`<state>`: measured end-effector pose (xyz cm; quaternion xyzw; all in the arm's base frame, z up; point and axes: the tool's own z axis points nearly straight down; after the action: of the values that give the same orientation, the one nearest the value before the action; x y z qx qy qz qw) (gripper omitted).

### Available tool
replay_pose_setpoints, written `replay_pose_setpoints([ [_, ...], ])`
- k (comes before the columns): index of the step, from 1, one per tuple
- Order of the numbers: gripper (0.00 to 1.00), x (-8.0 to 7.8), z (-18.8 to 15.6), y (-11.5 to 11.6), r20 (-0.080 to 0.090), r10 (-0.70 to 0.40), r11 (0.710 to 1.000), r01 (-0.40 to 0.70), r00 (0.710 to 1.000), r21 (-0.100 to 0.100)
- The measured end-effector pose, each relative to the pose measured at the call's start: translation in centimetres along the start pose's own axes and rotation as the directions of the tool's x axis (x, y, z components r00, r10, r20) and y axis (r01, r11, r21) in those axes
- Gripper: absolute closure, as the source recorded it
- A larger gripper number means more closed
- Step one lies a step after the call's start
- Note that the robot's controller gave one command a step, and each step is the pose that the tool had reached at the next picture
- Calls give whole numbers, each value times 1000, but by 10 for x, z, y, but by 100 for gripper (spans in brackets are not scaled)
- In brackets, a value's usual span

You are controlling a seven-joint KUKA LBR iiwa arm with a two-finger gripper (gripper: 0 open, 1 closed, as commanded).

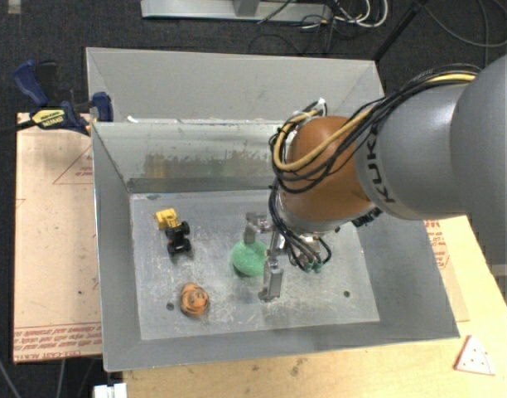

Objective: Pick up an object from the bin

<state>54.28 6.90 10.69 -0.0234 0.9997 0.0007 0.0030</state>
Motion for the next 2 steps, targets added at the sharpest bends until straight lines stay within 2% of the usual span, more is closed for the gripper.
replay_pose_setpoints([
  [1, 0, 0, 32, -16, -2, 136, 991, -136, 991, -1],
  [2, 0, 5, 15, -8, -5, 131, 991, -131, 991, 1],
])
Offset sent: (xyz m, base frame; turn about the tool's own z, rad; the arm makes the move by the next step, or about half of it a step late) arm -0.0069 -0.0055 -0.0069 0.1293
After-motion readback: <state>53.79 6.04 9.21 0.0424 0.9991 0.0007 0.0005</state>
